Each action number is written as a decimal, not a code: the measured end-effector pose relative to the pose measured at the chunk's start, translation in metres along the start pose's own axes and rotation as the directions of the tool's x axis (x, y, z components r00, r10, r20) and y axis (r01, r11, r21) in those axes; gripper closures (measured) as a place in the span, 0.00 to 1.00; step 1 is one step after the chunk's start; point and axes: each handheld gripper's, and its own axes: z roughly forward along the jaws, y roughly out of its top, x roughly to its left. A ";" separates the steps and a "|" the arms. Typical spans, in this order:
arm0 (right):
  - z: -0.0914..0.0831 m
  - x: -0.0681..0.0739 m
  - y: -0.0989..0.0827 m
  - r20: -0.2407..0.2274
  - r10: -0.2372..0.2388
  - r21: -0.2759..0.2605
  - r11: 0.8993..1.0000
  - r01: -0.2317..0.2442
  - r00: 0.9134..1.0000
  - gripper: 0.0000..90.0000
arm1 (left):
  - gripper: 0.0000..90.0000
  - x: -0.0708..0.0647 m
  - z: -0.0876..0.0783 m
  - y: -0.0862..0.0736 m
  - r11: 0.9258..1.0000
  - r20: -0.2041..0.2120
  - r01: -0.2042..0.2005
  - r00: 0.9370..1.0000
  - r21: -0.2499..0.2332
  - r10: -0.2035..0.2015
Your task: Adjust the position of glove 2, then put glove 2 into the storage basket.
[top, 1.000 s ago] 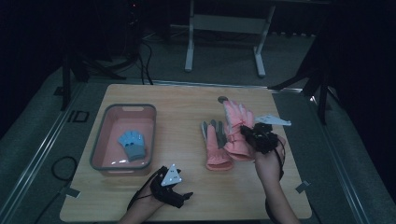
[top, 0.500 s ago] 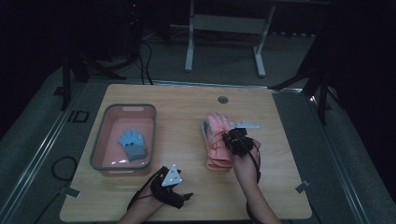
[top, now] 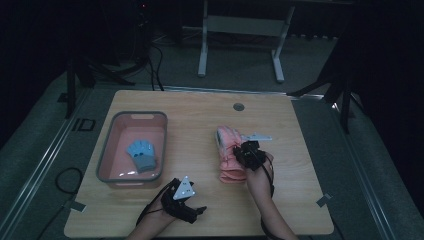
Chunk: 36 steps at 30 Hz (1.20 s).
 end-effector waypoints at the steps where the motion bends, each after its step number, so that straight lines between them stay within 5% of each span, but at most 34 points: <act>1: -0.002 -0.002 0.000 -0.014 -0.001 -0.007 1.000 0.001 1.000 0.89 | 0.10 0.000 0.000 0.000 1.000 0.000 -0.003 1.000 0.002 0.003; 15: -0.020 -0.024 0.002 -0.113 -0.019 -0.067 0.998 0.011 0.993 0.42 | 0.10 0.001 0.000 0.000 1.000 0.008 0.008 1.000 0.003 -0.008; 20: -0.032 -0.031 0.005 -0.175 -0.036 -0.101 0.995 0.019 0.984 0.22 | 0.10 0.000 0.001 0.001 1.000 0.005 0.008 1.000 0.007 -0.008; 26: -0.045 -0.045 0.007 -0.156 -0.102 -0.117 0.990 0.084 0.982 0.17 | 0.10 0.000 -0.002 0.005 1.000 -0.001 0.014 1.000 -0.003 -0.014; 29: -0.049 -0.051 0.005 -0.097 -0.168 -0.147 0.977 0.153 0.981 0.15 | 0.10 0.000 -0.003 0.009 1.000 -0.018 0.014 1.000 -0.008 -0.014; 36: -0.063 -0.064 0.000 -0.107 -0.158 -0.104 0.984 0.147 0.982 0.14 | 0.10 0.000 -0.012 0.030 1.000 -0.056 0.009 0.998 -0.023 -0.010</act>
